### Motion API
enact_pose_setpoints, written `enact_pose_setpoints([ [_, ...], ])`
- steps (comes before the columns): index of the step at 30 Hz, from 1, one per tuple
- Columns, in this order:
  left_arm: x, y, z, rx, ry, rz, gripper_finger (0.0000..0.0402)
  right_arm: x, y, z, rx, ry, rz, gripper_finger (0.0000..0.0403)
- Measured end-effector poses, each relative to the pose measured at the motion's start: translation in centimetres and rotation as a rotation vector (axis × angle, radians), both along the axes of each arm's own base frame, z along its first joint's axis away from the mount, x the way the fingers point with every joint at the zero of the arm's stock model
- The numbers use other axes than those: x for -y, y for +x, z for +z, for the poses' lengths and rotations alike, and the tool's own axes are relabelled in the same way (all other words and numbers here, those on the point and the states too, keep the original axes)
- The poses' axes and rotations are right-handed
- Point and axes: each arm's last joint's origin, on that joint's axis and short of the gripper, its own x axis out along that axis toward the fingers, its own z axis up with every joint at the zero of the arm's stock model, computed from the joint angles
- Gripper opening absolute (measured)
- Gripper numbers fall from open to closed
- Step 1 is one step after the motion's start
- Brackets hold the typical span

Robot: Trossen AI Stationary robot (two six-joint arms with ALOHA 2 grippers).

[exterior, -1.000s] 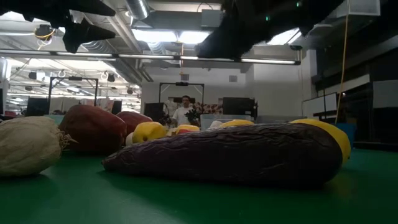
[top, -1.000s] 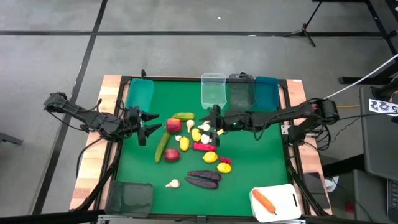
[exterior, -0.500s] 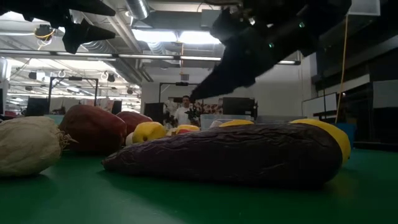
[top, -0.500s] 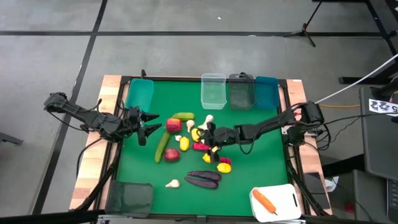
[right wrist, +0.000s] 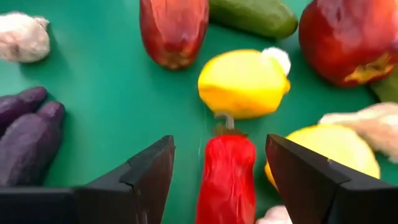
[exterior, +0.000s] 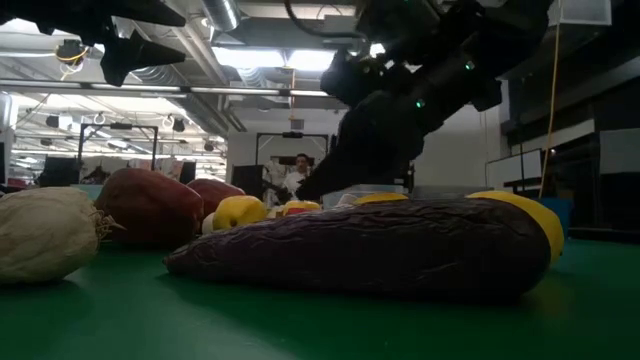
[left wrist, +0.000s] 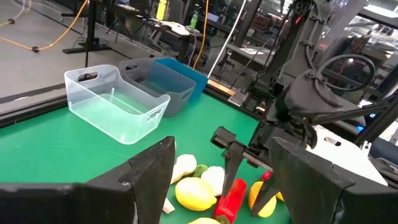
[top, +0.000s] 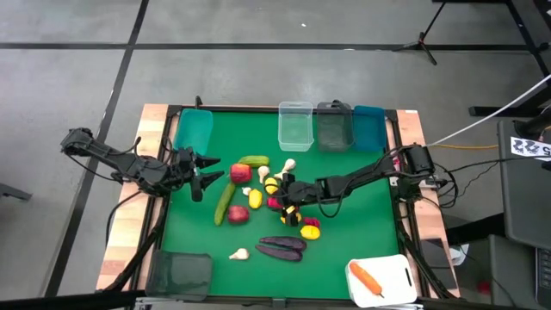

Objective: Sort produce into baskets
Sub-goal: Put the red chili pepper into the white bin

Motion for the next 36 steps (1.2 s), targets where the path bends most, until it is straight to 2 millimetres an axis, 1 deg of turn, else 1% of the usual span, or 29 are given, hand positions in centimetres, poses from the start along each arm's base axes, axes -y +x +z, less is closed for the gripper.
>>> enact_pose_setpoints([
  [12, 0.0, 0.0, -0.2, -0.02, 0.007, 0.001, 0.0258, 0.2, -0.8, -0.8, -0.136, -0.003, -0.026, 0.025],
  [29, 0.0, 0.0, -0.2, -0.019, 0.005, 0.001, 0.0258, 0.2, -1.1, -1.2, -0.18, 0.039, -0.034, 0.0181],
  [36, 0.0, 0.0, -0.2, -0.02, 0.005, 0.001, 0.0258, 0.2, -1.3, -1.4, -0.203, 0.039, -0.046, 0.0136],
])
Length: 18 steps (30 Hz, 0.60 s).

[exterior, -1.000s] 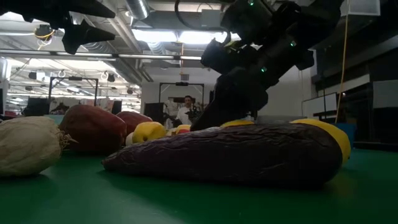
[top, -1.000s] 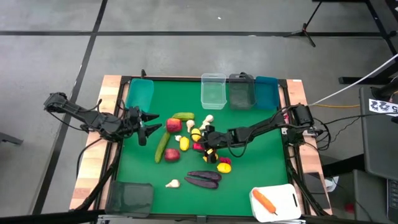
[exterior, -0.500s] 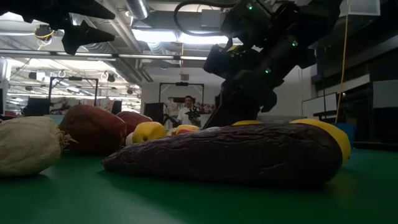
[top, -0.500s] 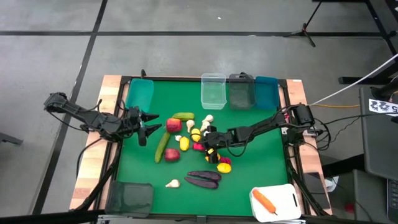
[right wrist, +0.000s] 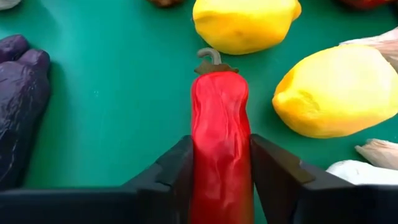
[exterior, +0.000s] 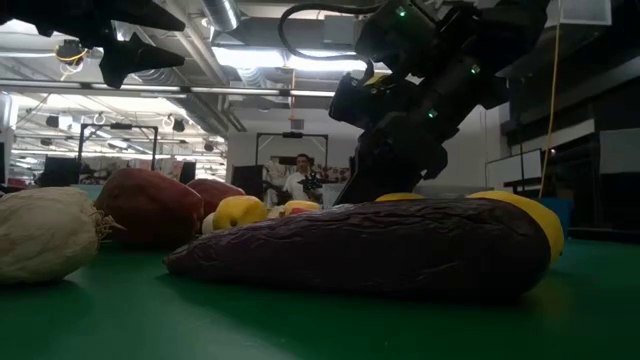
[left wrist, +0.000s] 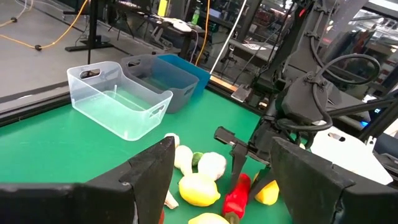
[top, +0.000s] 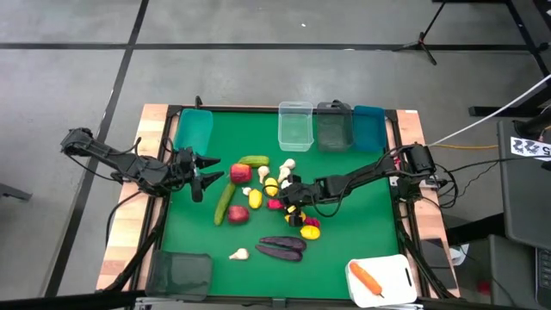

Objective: Sort produce into baskets
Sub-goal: Put the red chili pepper into the white bin

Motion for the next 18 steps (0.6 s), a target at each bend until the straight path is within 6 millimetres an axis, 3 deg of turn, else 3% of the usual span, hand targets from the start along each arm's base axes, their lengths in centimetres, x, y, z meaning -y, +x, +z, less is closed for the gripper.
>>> enact_pose_setpoints([
  [11, 0.0, 0.0, 0.0, 0.0, 0.0, 0.0, 0.0258, 0.0, 0.4, 0.4, 0.048, -0.012, -0.008, 0.011],
  [18, 0.0, 0.0, 0.0, 0.0, 0.0, 0.0, 0.0258, -0.2, 1.7, 2.2, 0.071, -0.029, 0.012, 0.0109],
])
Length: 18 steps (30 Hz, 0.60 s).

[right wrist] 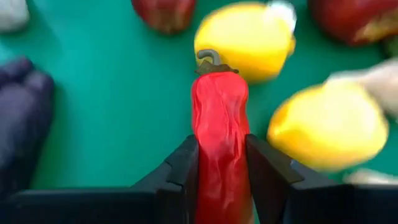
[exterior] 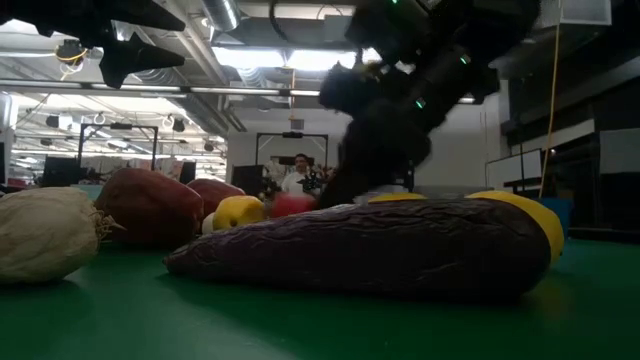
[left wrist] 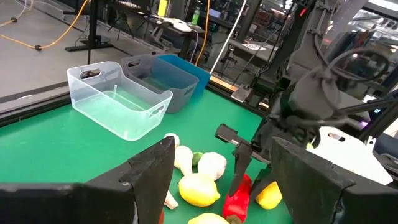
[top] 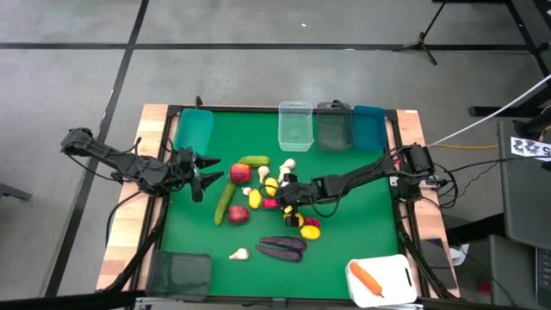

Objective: Sort produce into baskets
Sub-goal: Put the red chili pepper into the white bin

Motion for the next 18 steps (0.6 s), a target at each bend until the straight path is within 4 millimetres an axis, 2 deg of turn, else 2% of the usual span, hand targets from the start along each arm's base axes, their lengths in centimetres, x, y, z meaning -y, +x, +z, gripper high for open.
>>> enact_pose_setpoints([
  [10, 0.0, 0.0, 0.0, -0.004, 0.002, 0.0, 0.0258, -0.3, 2.1, 4.6, -0.057, -0.058, 0.061, 0.0109],
  [13, 0.0, 0.0, 0.0, -0.004, 0.002, 0.0, 0.0258, -0.5, 2.0, 6.1, -0.152, -0.051, 0.08, 0.0108],
  [18, 0.0, 0.0, 0.0, -0.011, 0.021, -0.004, 0.0258, -2.0, 0.8, 8.4, -0.36, -0.013, 0.132, 0.0108],
])
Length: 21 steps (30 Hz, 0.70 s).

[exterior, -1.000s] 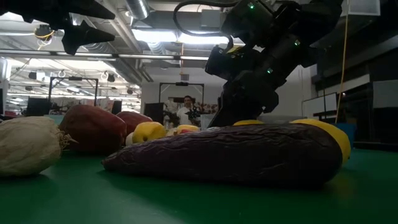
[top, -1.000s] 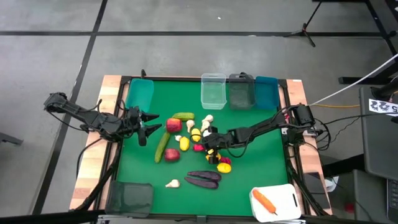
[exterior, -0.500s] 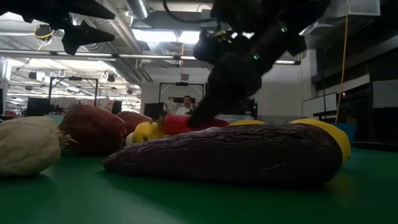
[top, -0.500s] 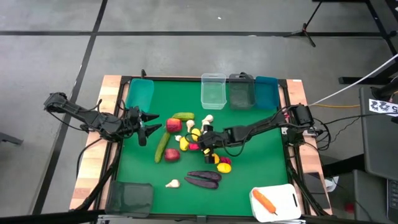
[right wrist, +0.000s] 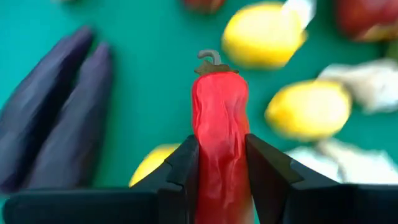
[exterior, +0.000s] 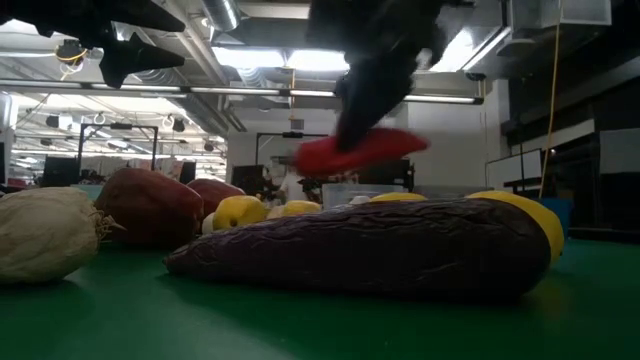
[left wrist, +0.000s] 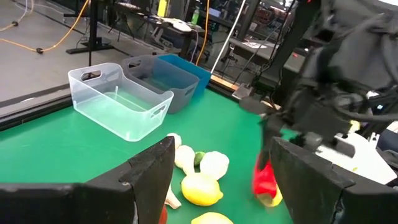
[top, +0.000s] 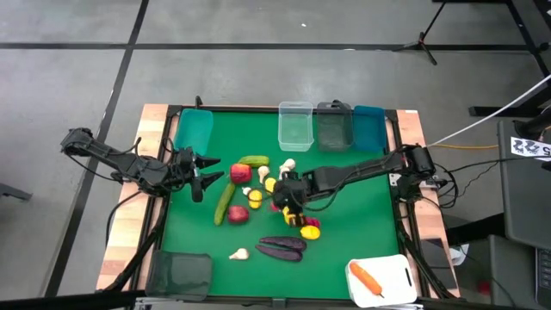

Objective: Sort produce into baskets
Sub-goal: Put the red chili pepper into the white bin

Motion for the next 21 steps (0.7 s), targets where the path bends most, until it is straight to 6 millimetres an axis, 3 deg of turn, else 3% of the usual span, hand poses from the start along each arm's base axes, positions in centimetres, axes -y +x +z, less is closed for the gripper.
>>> enact_pose_setpoints([
  [8, 0.0, 0.0, 0.0, -0.005, 0.015, -0.002, 0.0258, -4.2, -4.3, 5.0, -0.186, -0.004, -0.045, 0.0108],
  [15, 0.0, 0.0, 0.0, -0.006, 0.014, -0.002, 0.0258, -8.4, -11.3, 9.1, -0.238, 0.042, -0.281, 0.0113],
  [21, 0.0, 0.0, 0.0, -0.005, 0.014, -0.002, 0.0258, -14.2, -17.7, 10.1, -0.201, 0.088, -0.498, 0.0119],
])
